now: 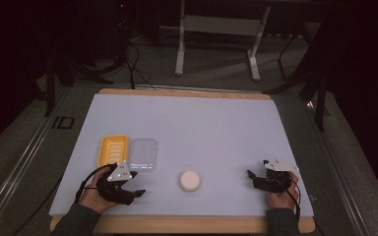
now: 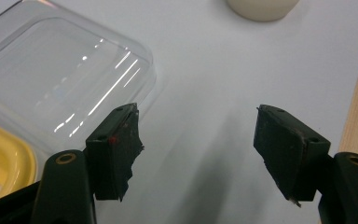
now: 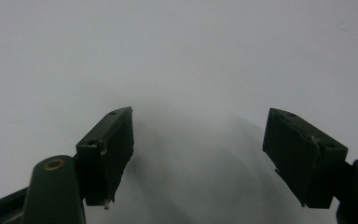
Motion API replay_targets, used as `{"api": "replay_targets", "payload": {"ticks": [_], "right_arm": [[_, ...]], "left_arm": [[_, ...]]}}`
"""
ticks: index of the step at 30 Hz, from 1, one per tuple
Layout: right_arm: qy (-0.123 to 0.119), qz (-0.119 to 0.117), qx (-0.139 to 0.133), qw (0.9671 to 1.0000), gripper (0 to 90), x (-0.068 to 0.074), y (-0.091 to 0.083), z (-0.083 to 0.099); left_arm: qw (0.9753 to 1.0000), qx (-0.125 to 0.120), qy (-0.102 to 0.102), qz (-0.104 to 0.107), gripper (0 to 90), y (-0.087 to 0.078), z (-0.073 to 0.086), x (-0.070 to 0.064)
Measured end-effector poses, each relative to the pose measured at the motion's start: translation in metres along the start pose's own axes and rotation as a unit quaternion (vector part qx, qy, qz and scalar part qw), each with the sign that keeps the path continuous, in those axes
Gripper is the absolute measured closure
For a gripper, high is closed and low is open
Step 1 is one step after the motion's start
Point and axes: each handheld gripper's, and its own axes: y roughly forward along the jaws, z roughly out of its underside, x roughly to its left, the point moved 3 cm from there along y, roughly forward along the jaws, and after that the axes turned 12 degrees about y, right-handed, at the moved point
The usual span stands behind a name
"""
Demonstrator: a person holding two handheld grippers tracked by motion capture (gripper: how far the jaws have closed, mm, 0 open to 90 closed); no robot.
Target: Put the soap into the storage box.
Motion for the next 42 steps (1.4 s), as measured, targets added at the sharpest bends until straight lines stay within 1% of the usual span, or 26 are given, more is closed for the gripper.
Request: {"api": "replay_targets", "payload": {"ticks": [6,11,18,24,27,29,35,42], "right_arm": [[0.001,0.0,-0.003,1.0,24.0,0.0,-0.001,0.0],[0.0,0.001,-0.006,1.0,24.0,0.0,-0.001,0.0],[0.002,0.001,-0.006,1.0,24.0,0.0,-0.001,0.0],[0.003,0.0,-0.008,1.0,22.9,0.0,-0.001,0.0],[0.003,0.0,-0.008,1.0,22.6,-0.001,-0.002,0.0],[0.004,0.0,-0.009,1.0,22.5,-0.001,-0.002,0.0],[0.005,0.0,-0.009,0.9999,21.7,0.0,-0.002,0.0],[0.006,0.0,-0.01,0.9999,21.2,-0.001,-0.002,0.0]], "left_arm": [[0.9999,0.003,0.012,0.004,31.3,0.002,-0.007,0.001],[0.9996,0.009,0.021,0.016,31.4,0.007,-0.012,0.002],[0.999,0.014,0.036,0.023,31.2,0.014,-0.021,0.002],[0.9981,0.016,0.052,0.03,30.8,0.017,-0.031,0.001],[0.9977,0.018,0.056,0.033,30.6,0.019,-0.035,0.0],[0.997,0.023,0.064,0.036,30.3,0.021,-0.037,0.0],[0.9962,0.027,0.071,0.043,30.1,0.025,-0.043,0.0],[0.9954,0.031,0.078,0.046,30.1,0.03,-0.048,0.0]]}}
